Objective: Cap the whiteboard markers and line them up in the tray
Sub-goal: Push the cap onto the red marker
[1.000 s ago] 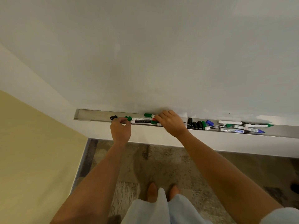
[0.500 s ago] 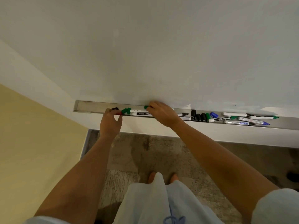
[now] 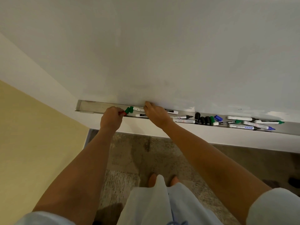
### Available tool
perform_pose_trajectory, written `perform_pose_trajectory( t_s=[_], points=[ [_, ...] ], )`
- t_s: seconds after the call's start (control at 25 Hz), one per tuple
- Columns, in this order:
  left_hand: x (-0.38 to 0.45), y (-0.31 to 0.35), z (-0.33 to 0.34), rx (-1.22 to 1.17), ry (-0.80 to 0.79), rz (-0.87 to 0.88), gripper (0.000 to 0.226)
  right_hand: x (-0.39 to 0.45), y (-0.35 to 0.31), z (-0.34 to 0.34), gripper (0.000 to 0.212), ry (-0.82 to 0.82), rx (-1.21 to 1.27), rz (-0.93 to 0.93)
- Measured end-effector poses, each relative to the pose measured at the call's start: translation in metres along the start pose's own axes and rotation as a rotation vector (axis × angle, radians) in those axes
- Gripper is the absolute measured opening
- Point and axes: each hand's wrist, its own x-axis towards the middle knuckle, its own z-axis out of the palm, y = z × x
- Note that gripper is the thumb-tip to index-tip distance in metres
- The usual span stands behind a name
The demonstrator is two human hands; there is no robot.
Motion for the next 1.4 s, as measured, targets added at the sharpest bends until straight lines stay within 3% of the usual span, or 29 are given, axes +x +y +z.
perform_pose_trajectory(
  t_s=[0.48,0.64,0.76,0.88,0.96,1.12,1.4],
  points=[
    [0.009,0.003,0.007,-0.094,0.017,0.088,0.008,-0.034,0.000,-0.006,0.020,0.309,0.458,0.190],
    [0.000,0.005,0.011,-0.255,0.099,0.100,0.004,-0.045,0.000,-0.007,0.019,0.356,0.607,0.226],
    [-0.007,0.015,0.015,-0.505,0.166,0.018,0.009,-0.050,-0.004,-0.014,0.014,0.398,0.894,0.351],
    [-0.015,0.030,0.018,-0.976,0.007,-0.200,0.015,-0.055,-0.012,-0.024,0.013,0.536,1.227,0.552],
    [-0.021,0.035,0.022,-1.141,-0.157,-0.244,0.016,-0.059,-0.017,-0.028,0.015,0.672,1.387,0.649],
    [-0.031,0.044,0.032,-1.217,-0.314,-0.230,0.018,-0.068,-0.021,-0.035,0.024,0.765,1.596,0.774],
    [-0.040,0.075,0.031,-1.159,-0.376,-0.163,0.024,-0.084,-0.024,-0.041,0.013,0.702,1.518,0.727]
  ],
)
